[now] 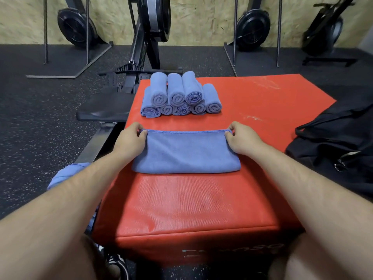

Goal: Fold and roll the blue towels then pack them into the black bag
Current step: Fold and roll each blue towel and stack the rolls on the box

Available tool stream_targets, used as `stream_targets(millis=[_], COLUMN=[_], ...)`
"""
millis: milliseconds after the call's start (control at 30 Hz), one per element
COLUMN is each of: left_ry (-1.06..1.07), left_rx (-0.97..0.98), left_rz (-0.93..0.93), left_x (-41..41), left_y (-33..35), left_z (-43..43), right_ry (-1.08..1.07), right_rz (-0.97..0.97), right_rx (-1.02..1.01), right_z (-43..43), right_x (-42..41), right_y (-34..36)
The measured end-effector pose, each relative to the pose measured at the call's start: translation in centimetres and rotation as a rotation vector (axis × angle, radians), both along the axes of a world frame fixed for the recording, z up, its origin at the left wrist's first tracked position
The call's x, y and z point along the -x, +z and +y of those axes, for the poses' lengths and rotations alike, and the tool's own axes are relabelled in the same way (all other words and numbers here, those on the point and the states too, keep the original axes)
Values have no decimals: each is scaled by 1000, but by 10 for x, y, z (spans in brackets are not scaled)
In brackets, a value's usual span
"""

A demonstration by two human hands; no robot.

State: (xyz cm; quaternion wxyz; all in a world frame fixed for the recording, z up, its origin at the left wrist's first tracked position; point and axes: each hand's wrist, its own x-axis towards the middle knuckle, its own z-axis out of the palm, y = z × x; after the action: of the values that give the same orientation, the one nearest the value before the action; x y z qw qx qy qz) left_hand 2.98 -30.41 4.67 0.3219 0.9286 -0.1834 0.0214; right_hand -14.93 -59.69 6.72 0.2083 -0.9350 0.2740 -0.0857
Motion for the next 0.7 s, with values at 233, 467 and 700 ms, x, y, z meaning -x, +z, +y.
stream_targets(millis=[233,467,700], left_ry=[-66,-494,-356], left_rx=[-128,-267,-382], left_rz=[-399,-155,-71], left_x=[26,73,61], left_y=[10,-22,-24], left_z=[-21,-54,-26], right_ry=[-119,346,219], right_rz=[66,78,201], right_rx=[400,253,197], right_z=[35,116,92], right_x=[-4,-16,-8], right_y=[8,-21,-37])
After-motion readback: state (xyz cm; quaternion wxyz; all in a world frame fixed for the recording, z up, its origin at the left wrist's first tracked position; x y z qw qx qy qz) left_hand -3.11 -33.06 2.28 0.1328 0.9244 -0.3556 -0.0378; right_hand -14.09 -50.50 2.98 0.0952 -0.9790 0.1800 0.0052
